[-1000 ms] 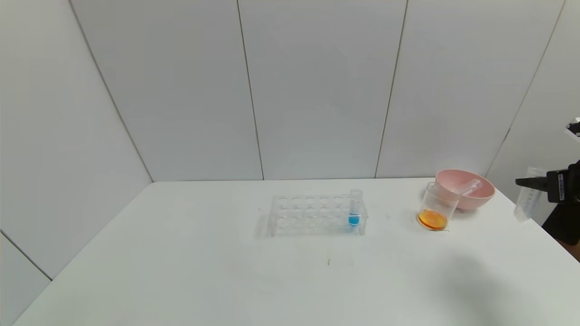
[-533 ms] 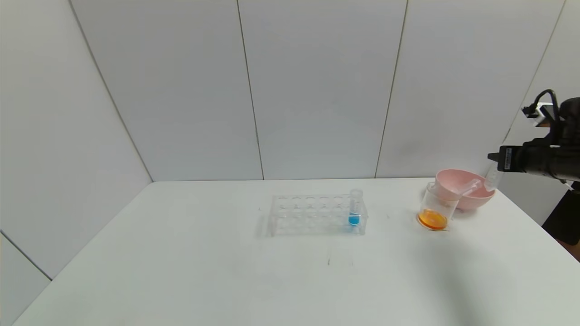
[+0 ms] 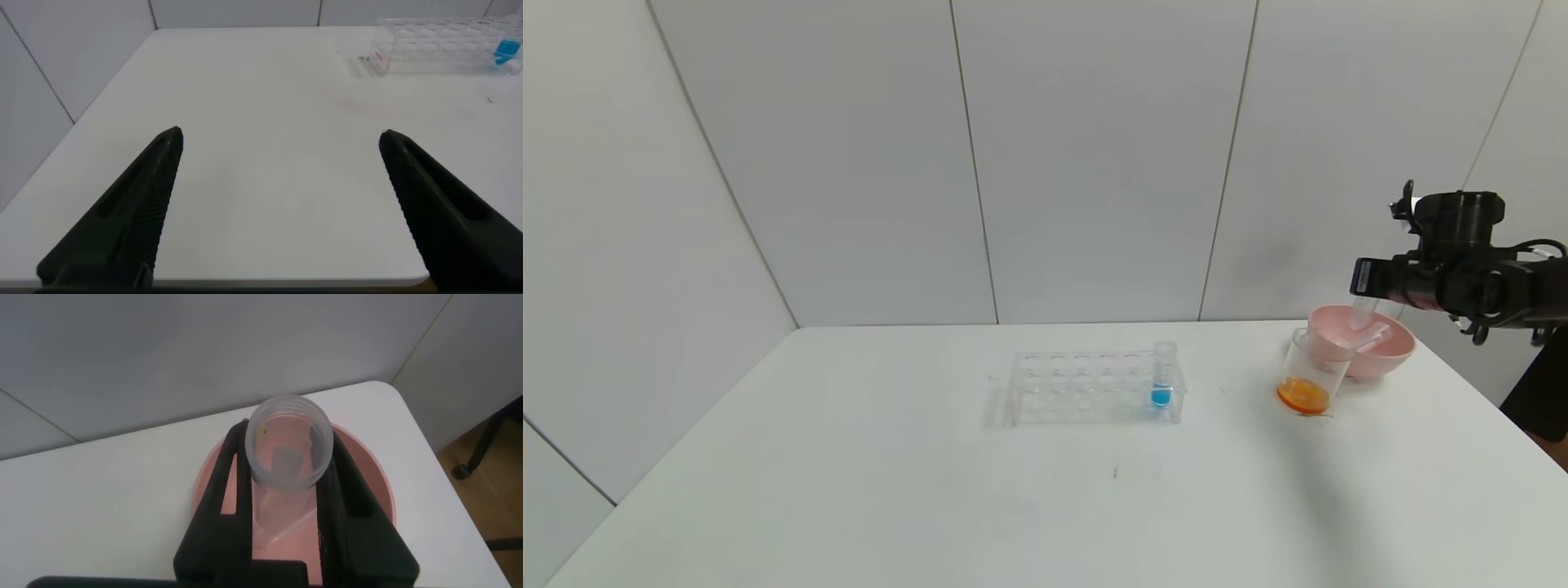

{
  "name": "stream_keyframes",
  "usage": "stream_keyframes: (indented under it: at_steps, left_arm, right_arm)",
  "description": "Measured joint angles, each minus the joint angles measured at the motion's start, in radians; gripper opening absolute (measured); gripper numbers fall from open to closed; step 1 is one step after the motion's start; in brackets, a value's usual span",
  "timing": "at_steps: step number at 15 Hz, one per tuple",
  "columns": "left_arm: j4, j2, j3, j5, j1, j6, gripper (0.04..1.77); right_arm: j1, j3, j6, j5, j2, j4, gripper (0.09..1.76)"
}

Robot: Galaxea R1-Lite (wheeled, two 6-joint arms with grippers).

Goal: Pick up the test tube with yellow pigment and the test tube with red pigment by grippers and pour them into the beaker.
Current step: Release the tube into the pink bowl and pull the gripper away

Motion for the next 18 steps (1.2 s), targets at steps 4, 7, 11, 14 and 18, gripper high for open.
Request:
stream_keyframes:
  at_steps: [4,7,11,14,18]
  left_arm:
    - [0.0,0.0,0.0,0.0,0.0,0.0,1.72]
    - [0.0,0.0,0.0,0.0,0.0,0.0,1.72]
    - [0.0,0.0,0.0,0.0,0.0,0.0,1.72]
    - [0.0,0.0,0.0,0.0,0.0,0.0,1.72]
    - [0.0,0.0,0.0,0.0,0.0,0.0,1.72]
  right_arm:
    - [-0.004,-0.033,0.001,-0.001,0.059,-0.001,0.51]
    - [-0.008,-0.041,0.0,0.0,0.074,-0.002,0.51]
    - [-0.017,-0.042,-0.001,0.001,0.078,-0.005,0.76]
    - [-0.021,-0.042,0.0,0.001,0.076,-0.004,1.06]
    - [-0.022,-0.038,0.003,0.005,0.06,0.003,1.32]
